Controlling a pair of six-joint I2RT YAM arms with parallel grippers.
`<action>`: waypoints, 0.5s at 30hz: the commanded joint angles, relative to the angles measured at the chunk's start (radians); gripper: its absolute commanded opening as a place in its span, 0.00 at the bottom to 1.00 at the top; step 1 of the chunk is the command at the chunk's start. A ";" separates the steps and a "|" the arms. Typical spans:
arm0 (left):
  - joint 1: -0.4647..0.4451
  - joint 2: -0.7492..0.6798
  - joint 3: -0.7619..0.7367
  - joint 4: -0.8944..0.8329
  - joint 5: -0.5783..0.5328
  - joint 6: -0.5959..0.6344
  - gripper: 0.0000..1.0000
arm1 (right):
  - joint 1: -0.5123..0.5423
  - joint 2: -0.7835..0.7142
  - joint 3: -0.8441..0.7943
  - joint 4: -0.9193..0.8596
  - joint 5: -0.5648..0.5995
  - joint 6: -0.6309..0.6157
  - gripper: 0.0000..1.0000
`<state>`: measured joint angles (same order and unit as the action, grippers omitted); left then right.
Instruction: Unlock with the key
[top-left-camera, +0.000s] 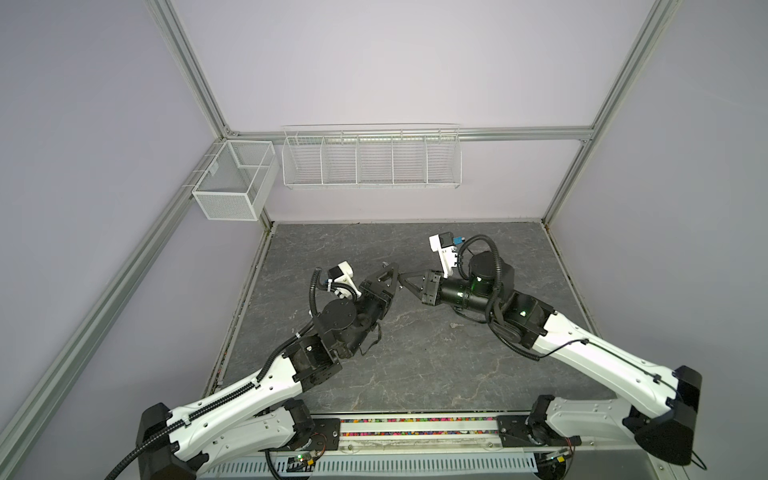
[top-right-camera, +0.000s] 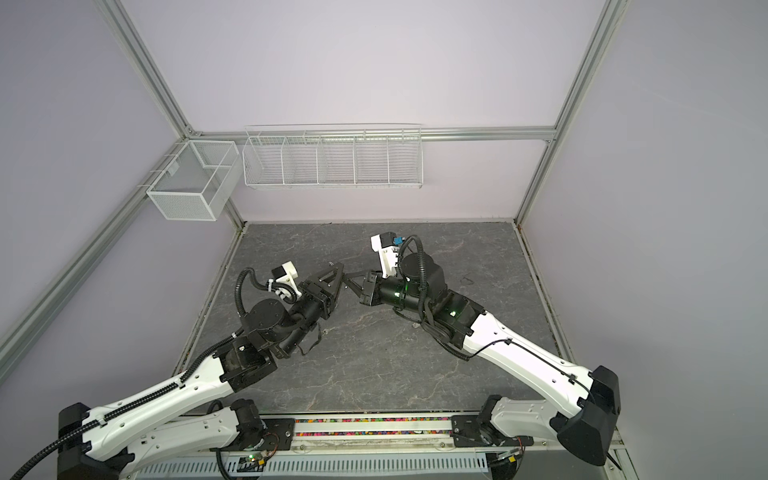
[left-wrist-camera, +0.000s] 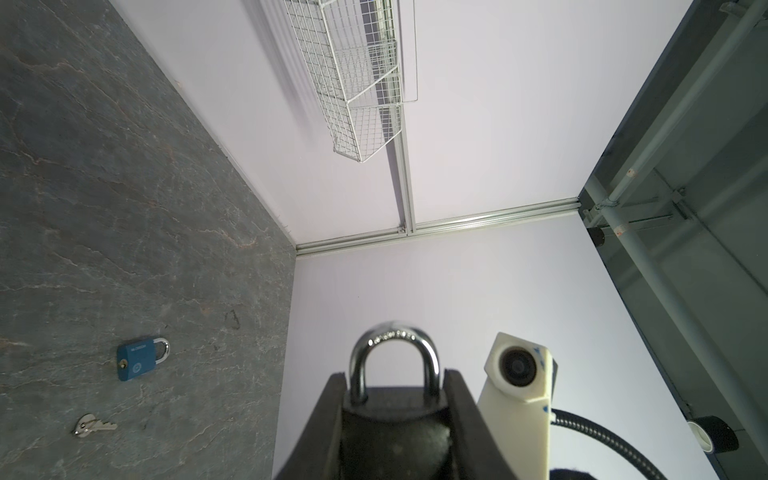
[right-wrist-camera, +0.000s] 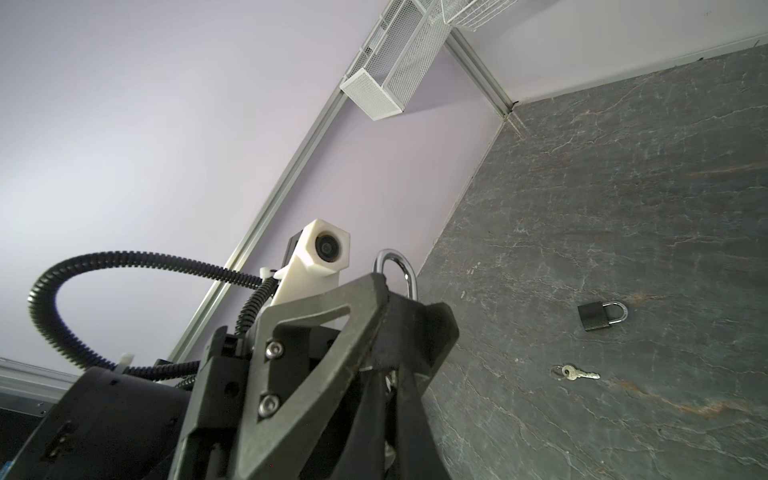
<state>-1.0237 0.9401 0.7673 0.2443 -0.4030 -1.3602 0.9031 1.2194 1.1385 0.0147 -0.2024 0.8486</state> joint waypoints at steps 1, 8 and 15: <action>-0.015 0.014 -0.023 0.006 0.103 -0.001 0.00 | 0.012 -0.034 -0.015 0.172 -0.055 0.101 0.06; -0.005 0.027 -0.003 -0.008 0.094 0.001 0.00 | 0.022 -0.041 0.022 0.060 -0.011 0.004 0.07; -0.004 0.041 0.112 -0.214 0.004 0.026 0.00 | 0.025 -0.039 0.074 -0.163 0.095 -0.179 0.38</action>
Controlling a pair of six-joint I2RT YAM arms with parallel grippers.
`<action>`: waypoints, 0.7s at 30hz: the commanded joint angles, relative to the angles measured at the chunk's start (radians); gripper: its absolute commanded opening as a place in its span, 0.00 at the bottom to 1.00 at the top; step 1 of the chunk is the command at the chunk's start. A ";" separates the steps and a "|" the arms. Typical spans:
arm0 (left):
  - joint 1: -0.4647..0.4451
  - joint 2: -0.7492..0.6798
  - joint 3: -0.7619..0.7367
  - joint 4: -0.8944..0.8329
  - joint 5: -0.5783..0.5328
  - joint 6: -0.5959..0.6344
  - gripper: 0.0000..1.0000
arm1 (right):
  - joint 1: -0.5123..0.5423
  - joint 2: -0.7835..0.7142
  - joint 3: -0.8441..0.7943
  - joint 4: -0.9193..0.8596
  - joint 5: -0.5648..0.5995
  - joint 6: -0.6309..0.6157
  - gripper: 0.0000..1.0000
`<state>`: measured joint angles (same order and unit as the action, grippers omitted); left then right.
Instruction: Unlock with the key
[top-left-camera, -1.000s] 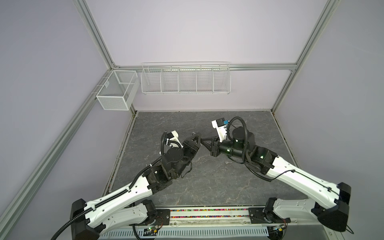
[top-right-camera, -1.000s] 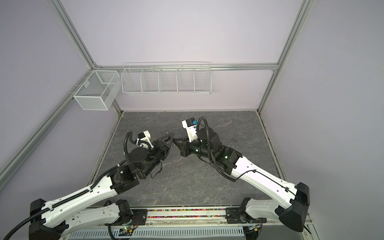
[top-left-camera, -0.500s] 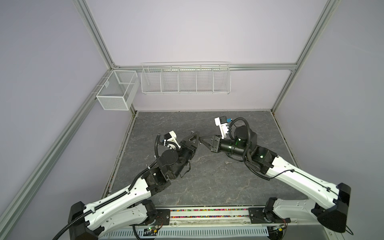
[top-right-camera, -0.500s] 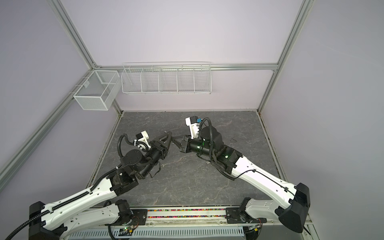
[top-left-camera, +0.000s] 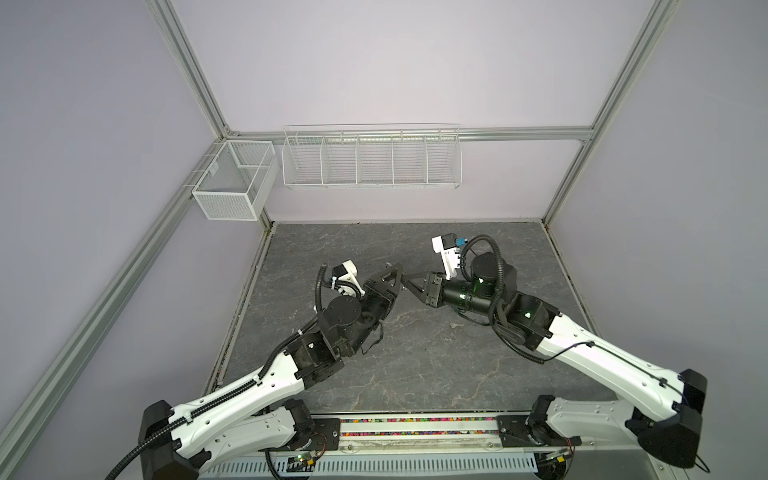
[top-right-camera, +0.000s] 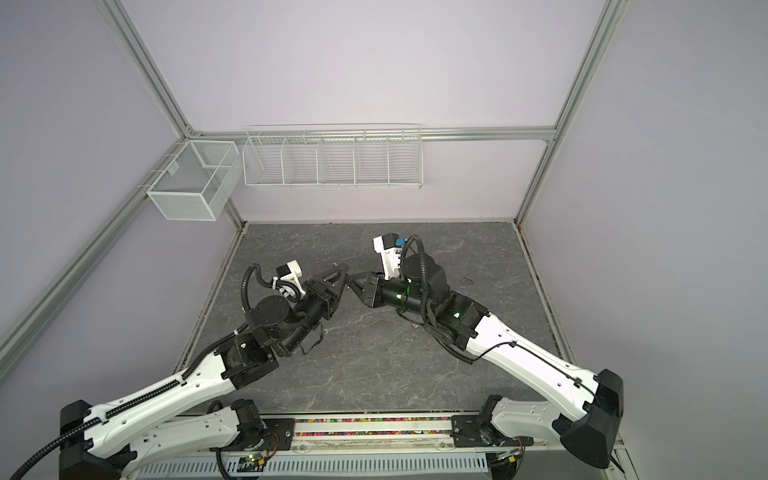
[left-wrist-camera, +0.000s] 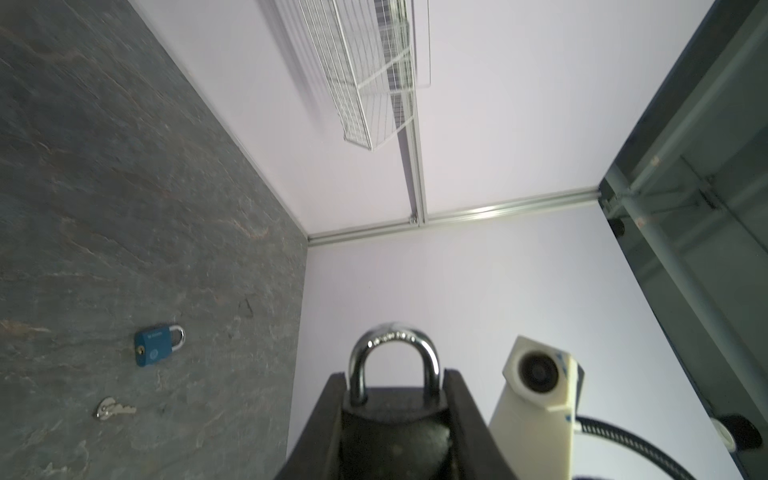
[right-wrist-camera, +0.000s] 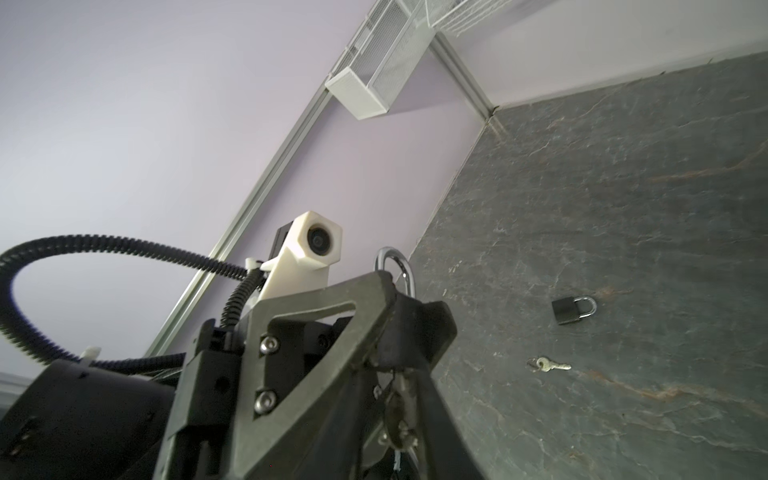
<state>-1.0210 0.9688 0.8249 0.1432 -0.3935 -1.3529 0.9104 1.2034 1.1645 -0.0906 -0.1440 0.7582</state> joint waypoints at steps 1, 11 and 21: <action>-0.007 0.013 0.059 -0.119 -0.018 0.023 0.00 | 0.019 -0.024 0.052 -0.083 0.054 -0.107 0.43; -0.007 0.038 0.078 -0.134 -0.068 0.020 0.00 | 0.057 0.023 0.095 -0.227 0.168 -0.323 0.46; -0.002 0.019 0.070 -0.133 -0.070 0.035 0.00 | 0.075 0.008 0.095 -0.286 0.172 -0.509 0.33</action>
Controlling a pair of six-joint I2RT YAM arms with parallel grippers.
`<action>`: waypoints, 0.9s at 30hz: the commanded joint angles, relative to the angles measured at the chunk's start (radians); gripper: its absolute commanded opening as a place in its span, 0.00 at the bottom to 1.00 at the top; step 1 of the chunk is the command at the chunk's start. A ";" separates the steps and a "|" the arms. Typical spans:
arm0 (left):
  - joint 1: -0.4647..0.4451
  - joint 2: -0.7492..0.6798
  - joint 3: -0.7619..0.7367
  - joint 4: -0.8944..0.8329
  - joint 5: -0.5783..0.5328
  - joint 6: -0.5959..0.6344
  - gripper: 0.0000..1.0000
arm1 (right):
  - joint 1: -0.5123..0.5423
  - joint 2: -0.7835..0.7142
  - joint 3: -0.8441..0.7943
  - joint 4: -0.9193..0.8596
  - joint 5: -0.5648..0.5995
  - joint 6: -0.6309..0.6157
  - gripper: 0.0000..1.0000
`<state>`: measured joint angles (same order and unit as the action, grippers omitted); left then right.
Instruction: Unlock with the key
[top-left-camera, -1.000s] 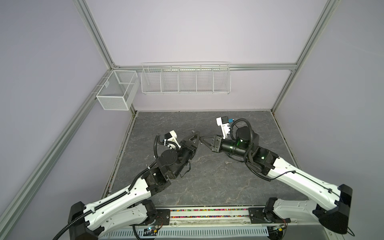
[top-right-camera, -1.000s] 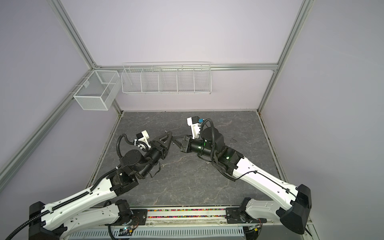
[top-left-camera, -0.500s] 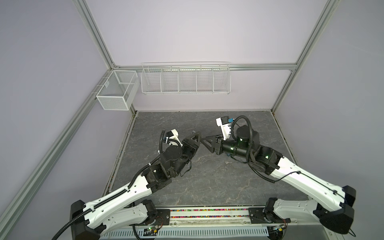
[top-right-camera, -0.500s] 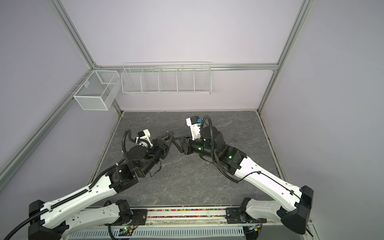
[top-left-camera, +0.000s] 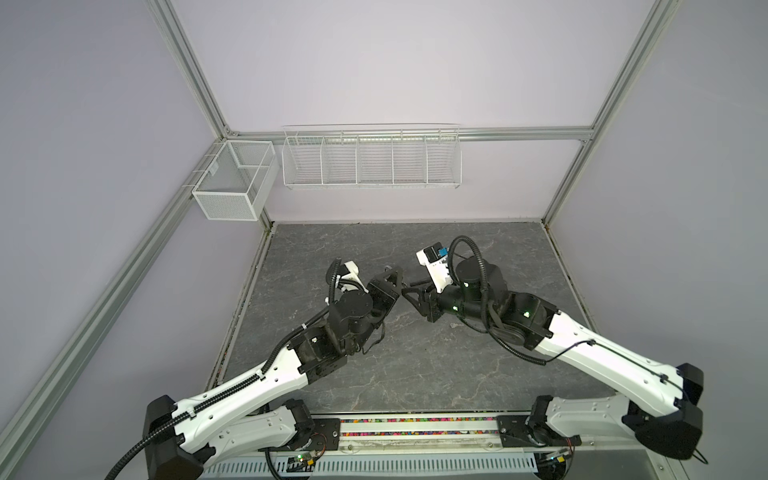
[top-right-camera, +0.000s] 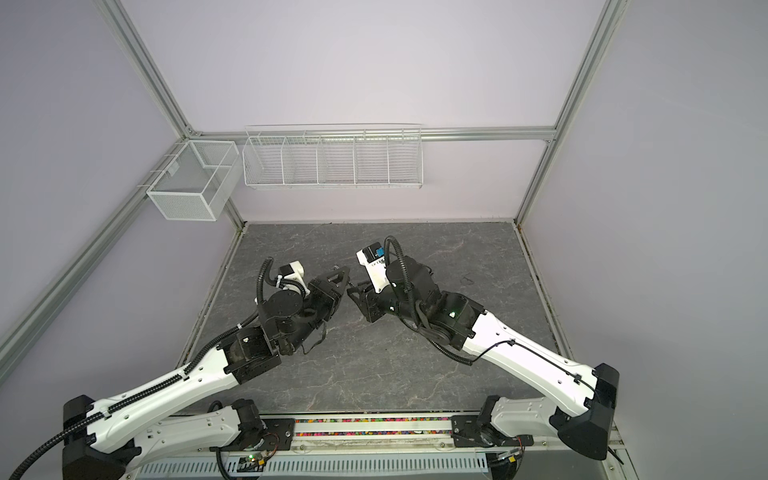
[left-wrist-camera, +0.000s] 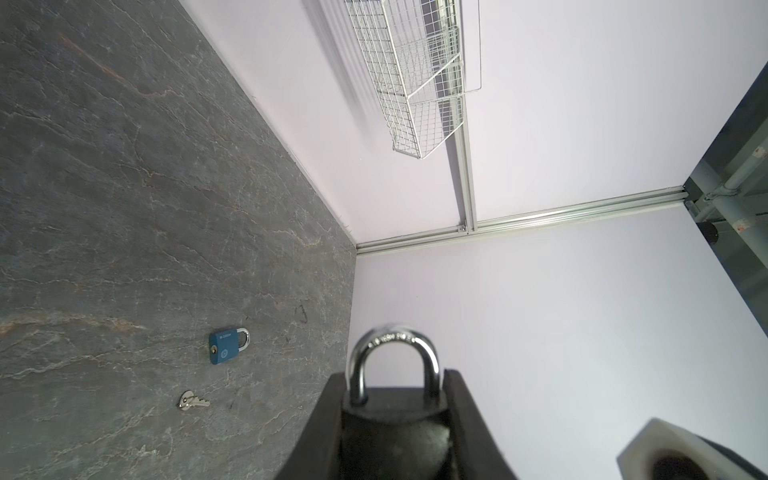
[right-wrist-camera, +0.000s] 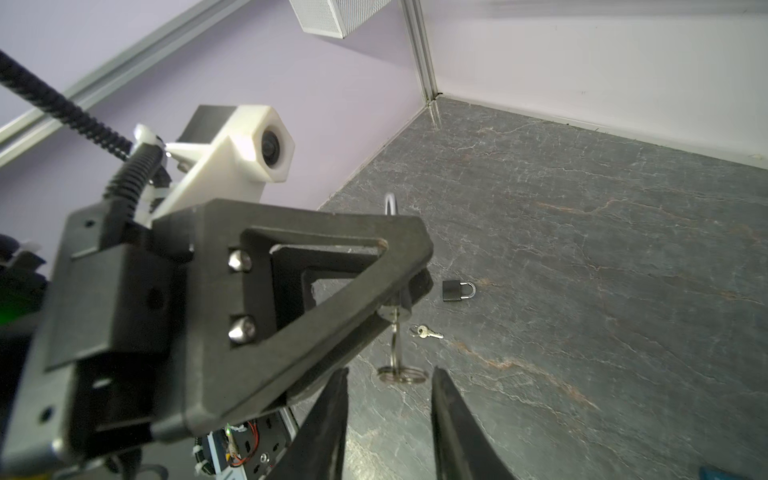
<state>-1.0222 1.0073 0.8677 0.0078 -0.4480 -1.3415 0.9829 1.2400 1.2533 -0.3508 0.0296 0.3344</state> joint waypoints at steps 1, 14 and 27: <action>-0.001 -0.020 0.029 0.003 -0.017 0.032 0.00 | 0.003 -0.030 0.008 -0.044 -0.007 -0.099 0.29; 0.002 -0.011 0.019 0.025 -0.004 0.028 0.00 | 0.005 -0.002 0.009 -0.064 0.026 -0.168 0.13; 0.002 0.010 0.028 0.027 0.012 0.025 0.00 | 0.008 0.037 0.055 -0.048 0.016 -0.169 0.08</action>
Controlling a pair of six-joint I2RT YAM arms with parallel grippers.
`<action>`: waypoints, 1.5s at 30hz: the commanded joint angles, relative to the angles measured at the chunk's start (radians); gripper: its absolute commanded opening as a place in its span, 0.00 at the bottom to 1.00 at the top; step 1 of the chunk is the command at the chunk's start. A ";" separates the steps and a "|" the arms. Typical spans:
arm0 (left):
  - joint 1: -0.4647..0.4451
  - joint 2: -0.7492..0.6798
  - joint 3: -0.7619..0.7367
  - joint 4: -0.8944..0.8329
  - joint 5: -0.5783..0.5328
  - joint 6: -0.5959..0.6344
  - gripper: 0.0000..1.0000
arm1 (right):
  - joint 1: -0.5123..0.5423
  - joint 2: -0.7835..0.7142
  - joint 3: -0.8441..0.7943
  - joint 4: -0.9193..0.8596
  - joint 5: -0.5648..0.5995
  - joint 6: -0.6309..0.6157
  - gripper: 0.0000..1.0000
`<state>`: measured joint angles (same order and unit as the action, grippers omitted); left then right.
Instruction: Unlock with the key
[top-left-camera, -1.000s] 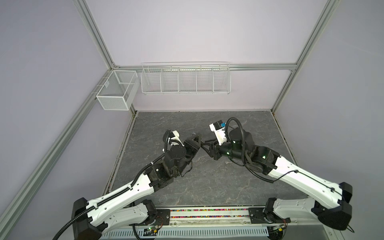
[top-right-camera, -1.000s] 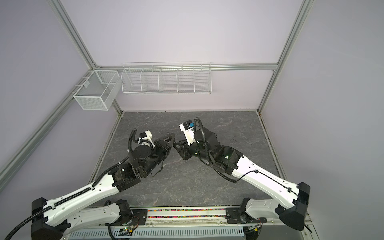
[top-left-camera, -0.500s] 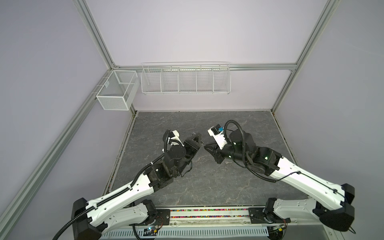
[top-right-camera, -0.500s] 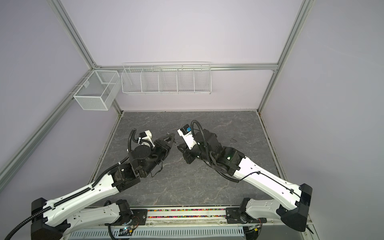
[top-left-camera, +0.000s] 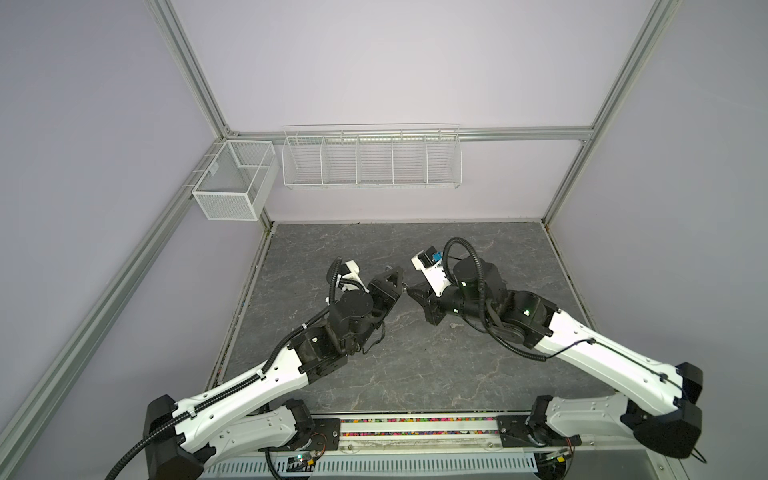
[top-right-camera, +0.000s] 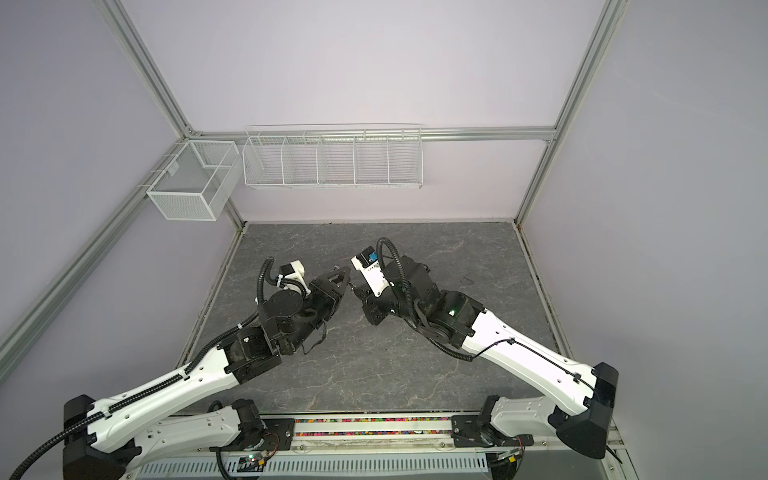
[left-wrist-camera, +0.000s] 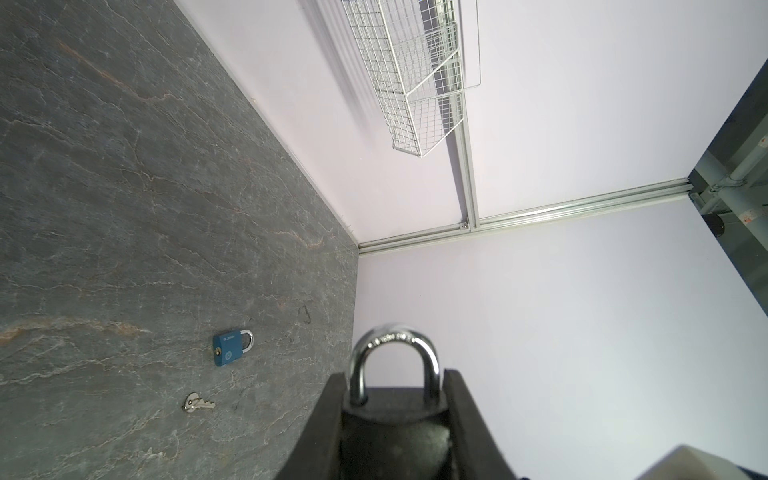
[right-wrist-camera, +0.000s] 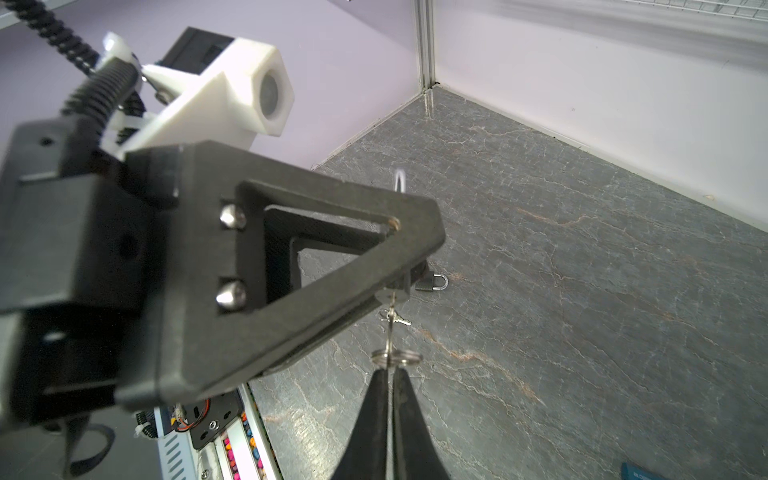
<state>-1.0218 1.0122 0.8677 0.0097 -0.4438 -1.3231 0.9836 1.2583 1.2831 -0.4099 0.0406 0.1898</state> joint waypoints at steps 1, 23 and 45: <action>0.002 0.005 0.028 0.026 0.010 0.005 0.00 | 0.007 0.022 0.025 0.013 0.008 -0.025 0.08; -0.005 0.034 0.071 0.004 0.187 -0.106 0.00 | 0.007 0.045 0.034 0.115 0.003 -0.056 0.07; -0.012 -0.014 0.108 -0.098 -0.012 0.018 0.00 | 0.017 -0.060 0.005 0.036 -0.043 -0.003 0.29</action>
<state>-1.0325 1.0092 0.9409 -0.0837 -0.4206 -1.3373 0.9932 1.2171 1.3022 -0.3969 0.0284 0.1852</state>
